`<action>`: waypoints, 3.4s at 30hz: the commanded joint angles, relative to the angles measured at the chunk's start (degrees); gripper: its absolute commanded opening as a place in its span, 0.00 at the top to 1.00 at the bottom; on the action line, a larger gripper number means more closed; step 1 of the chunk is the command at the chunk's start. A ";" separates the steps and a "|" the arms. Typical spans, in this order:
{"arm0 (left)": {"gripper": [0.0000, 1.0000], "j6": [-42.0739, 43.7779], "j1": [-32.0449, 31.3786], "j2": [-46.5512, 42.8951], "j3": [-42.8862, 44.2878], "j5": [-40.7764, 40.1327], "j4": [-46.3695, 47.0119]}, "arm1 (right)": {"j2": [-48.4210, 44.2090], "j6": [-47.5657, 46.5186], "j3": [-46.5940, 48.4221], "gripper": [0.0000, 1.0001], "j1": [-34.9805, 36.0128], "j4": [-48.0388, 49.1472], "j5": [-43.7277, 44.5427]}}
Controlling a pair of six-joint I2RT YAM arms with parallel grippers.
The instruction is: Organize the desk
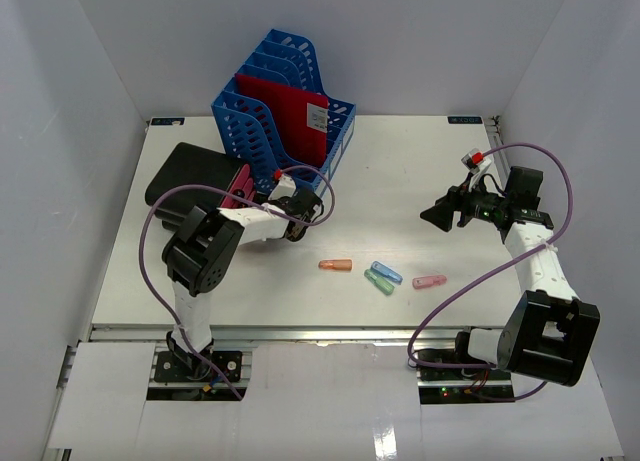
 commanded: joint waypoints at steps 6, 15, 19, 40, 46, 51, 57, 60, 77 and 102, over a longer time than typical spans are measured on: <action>0.40 -4.65 0.36 1.13 2.39 -4.75 -2.89 | -0.01 -0.84 0.60 0.22 0.08 -0.07 -0.25; 0.65 -6.95 0.36 0.45 2.40 -3.67 -3.66 | -0.09 -0.84 0.57 0.22 0.08 -0.16 -0.16; 0.78 -7.01 0.36 0.05 2.18 -3.35 -3.74 | -0.17 -0.84 0.61 0.22 0.08 -0.16 -0.25; 0.87 -19.91 -9.71 -2.66 5.93 4.76 -14.62 | -0.75 -0.79 0.78 0.22 0.08 -0.20 -0.42; 0.87 -21.59 -11.21 -2.19 7.93 6.04 -16.12 | -0.88 -0.84 0.69 0.22 0.08 -0.25 -0.51; 0.87 -21.82 -11.78 -1.81 9.45 7.16 -16.56 | -1.04 -0.84 0.78 0.22 0.08 -0.25 -0.51; 0.86 -22.11 -12.06 -1.72 10.07 7.07 -16.90 | -1.09 -0.84 0.78 0.22 0.08 -0.25 -0.60; 0.76 -22.99 -12.08 -1.56 10.73 7.00 -18.33 | -1.20 -0.98 0.78 0.22 0.03 -0.30 -0.60; 0.29 -13.72 -14.20 -28.10 -8.29 39.08 -0.81 | -1.17 -9.75 1.97 0.19 1.69 -5.61 -2.83; 0.02 -14.12 -14.05 -86.75 -20.15 45.07 -4.60 | 25.98 -17.77 14.83 0.05 60.72 -6.03 48.94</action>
